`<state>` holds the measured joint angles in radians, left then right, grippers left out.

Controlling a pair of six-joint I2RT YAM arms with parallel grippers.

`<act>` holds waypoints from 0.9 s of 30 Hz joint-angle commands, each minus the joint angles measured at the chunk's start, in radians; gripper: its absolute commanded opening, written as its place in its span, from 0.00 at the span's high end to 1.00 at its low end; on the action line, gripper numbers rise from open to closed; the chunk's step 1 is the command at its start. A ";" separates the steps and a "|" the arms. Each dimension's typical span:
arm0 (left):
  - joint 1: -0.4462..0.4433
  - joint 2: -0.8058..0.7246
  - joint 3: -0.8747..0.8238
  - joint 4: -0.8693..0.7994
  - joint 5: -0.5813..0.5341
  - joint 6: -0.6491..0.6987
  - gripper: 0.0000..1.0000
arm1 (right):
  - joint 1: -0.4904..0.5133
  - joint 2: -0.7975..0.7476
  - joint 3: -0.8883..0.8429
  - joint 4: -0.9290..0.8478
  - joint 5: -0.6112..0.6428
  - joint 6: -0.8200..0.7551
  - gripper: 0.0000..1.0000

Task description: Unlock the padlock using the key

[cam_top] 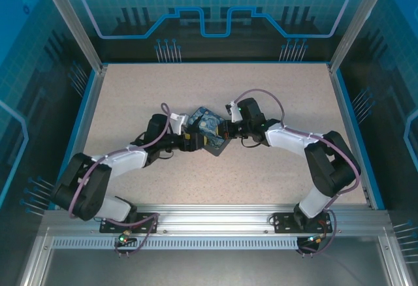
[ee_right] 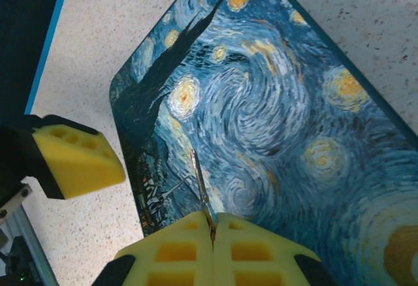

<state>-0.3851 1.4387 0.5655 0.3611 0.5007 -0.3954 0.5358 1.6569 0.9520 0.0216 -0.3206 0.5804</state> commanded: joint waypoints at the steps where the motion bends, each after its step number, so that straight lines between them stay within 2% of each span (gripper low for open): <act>1: -0.025 0.046 -0.008 0.073 -0.063 -0.002 0.15 | -0.005 0.018 0.034 -0.056 0.020 -0.021 1.00; 6: -0.029 0.074 -0.028 0.099 -0.129 0.011 0.15 | -0.005 0.024 0.038 -0.080 0.045 -0.038 1.00; 23: -0.031 0.232 -0.064 0.291 -0.065 0.001 0.15 | 0.007 0.033 0.056 -0.111 0.096 -0.069 1.00; 27: -0.031 0.277 -0.114 0.423 -0.074 0.003 0.15 | 0.013 0.030 0.056 -0.117 0.114 -0.073 1.00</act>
<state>-0.4088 1.6676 0.5018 0.7147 0.4255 -0.4141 0.5377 1.6760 0.9897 -0.0566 -0.2314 0.5262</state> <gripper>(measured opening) 0.854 0.048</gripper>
